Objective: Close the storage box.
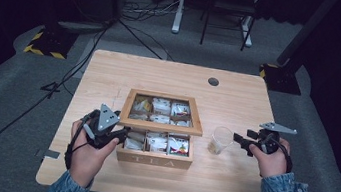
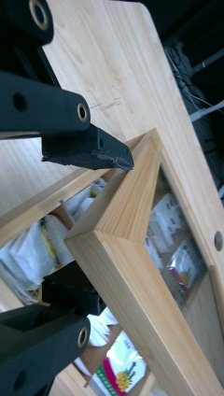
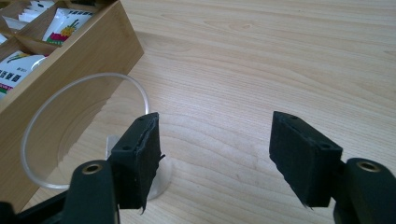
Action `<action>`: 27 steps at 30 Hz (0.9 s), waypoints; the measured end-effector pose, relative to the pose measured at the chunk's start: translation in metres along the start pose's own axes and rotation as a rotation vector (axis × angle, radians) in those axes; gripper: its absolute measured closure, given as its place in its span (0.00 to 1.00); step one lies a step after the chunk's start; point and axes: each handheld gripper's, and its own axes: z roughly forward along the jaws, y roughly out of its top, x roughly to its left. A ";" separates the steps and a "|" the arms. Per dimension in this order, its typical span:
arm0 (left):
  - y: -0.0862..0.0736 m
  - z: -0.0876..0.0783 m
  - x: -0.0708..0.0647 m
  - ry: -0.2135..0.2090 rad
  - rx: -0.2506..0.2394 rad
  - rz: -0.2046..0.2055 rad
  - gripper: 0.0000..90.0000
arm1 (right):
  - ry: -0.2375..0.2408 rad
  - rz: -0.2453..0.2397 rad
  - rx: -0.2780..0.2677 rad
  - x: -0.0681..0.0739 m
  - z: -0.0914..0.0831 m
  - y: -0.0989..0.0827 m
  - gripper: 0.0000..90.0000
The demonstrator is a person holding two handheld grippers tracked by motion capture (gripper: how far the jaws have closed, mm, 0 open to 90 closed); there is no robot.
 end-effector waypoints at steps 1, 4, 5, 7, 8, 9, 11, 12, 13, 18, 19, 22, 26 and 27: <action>-0.001 0.000 0.000 -0.006 0.004 -0.001 0.52 | 0.003 -0.001 -0.002 -0.001 0.000 0.000 0.38; -0.005 -0.002 -0.001 -0.015 0.013 -0.009 0.52 | 0.005 0.002 -0.004 -0.003 0.002 -0.002 0.38; -0.006 -0.002 -0.001 -0.015 0.019 -0.011 0.52 | 0.008 0.006 0.000 -0.004 0.002 -0.003 0.38; -0.008 -0.002 -0.002 -0.015 0.026 -0.013 0.52 | 0.013 0.010 0.001 -0.005 0.003 -0.004 0.38; -0.009 -0.002 -0.003 -0.014 0.030 -0.011 0.52 | 0.014 0.015 0.003 -0.005 0.003 -0.005 0.38; -0.010 -0.002 -0.004 -0.011 0.032 -0.013 0.52 | 0.015 0.014 0.004 -0.006 0.004 -0.006 0.38; -0.012 -0.002 -0.005 -0.021 0.040 -0.012 0.52 | 0.014 0.016 0.006 -0.007 0.003 -0.007 0.38; -0.012 -0.002 -0.006 -0.020 0.043 -0.011 0.52 | 0.014 0.018 0.006 -0.008 0.003 -0.007 0.38; -0.013 -0.002 -0.006 -0.019 0.048 -0.007 0.52 | 0.012 0.016 0.002 -0.009 0.003 -0.008 0.38; -0.017 -0.002 -0.007 -0.030 0.060 -0.006 0.52 | 0.010 0.029 0.013 -0.013 0.002 -0.013 0.38; -0.019 -0.002 -0.008 -0.032 0.063 -0.011 0.52 | 0.010 0.028 0.011 -0.015 0.002 -0.014 0.38; -0.023 -0.003 -0.009 -0.042 0.082 -0.006 0.52 | 0.011 0.037 0.014 -0.017 0.003 -0.017 0.38; -0.026 -0.004 -0.010 -0.055 0.099 0.001 0.52 | 0.016 0.044 0.025 -0.019 0.005 -0.020 0.38; -0.027 -0.004 -0.010 -0.057 0.102 0.000 0.52 | 0.017 0.045 0.026 -0.020 0.006 -0.021 0.39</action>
